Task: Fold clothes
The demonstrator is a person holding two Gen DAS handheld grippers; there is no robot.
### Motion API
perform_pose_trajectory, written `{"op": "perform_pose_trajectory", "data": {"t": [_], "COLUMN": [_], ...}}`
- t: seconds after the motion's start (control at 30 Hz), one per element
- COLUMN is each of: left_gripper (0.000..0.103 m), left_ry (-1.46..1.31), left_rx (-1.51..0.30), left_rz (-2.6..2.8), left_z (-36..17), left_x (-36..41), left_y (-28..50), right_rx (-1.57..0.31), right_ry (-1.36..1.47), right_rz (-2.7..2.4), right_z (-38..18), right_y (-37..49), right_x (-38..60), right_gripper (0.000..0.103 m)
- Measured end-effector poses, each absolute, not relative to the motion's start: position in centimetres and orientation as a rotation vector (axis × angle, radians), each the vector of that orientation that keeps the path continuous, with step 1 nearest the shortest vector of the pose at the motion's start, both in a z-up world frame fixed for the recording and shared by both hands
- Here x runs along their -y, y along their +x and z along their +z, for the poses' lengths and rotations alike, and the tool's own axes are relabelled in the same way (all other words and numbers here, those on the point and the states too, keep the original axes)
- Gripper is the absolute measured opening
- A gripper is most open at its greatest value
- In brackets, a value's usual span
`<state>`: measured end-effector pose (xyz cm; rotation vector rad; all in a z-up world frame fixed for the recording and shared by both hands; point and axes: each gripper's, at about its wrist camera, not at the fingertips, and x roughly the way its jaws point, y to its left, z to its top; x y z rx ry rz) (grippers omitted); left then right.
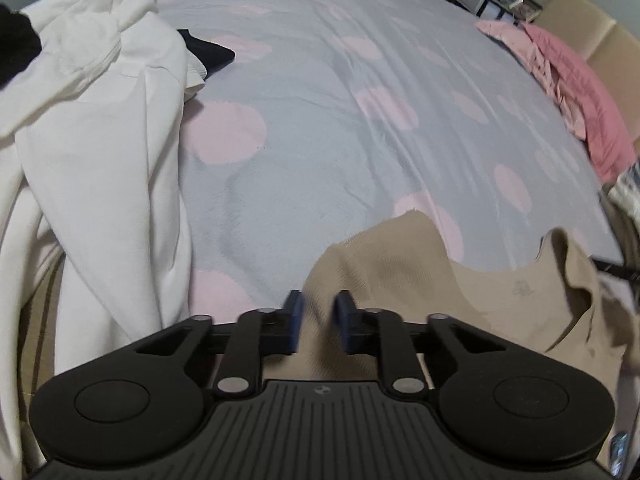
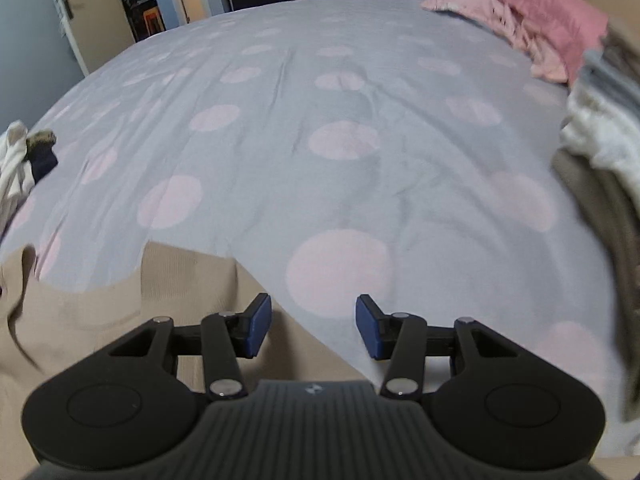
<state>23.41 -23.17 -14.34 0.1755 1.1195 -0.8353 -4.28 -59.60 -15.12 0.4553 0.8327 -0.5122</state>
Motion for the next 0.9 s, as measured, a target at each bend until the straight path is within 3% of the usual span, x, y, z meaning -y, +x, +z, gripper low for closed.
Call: {"op": "perform_pose_trajectory", "data": {"t": [0.1, 0.13, 0.17, 0.23, 0.57, 0.9], "left_gripper": [0.002, 0.002, 0.001, 0.001, 0.000, 0.002], "left_ry": [0.181, 0.186, 0.191, 0.166, 0.073, 0.218], "left_rx": [-1.098, -1.085, -1.072, -1.051, -0.817, -0.931], "left_rz": [-0.844, -0.846, -0.848, -0.851, -0.959, -0.824], "left_z": [-14.3, -14.3, -14.2, -13.5, -4.8, -10.6], "left_x": [23.6, 23.8, 23.9, 24.0, 26.5, 30.3], "left_y": [22.8, 22.6, 22.3, 22.1, 22.5, 24.2], "right_rx": [-0.846, -0.847, -0.849, -0.851, -0.609, -0.693], "right_ry": [0.499, 0.489, 0.481, 0.465, 0.381, 0.397], "right_rz": [-0.483, -0.484, -0.484, -0.484, -0.640, -0.667], "right_z": [-16.1, -15.9, -15.7, -15.2, -6.0, -9.4], "right_y": [-3.6, -3.6, -3.6, -3.7, -6.4, -4.7], "right_x": [59.0, 58.8, 58.5, 58.1, 57.9, 60.2], "right_gripper": [0.050, 0.036, 0.013, 0.004, 0.001, 0.005]}}
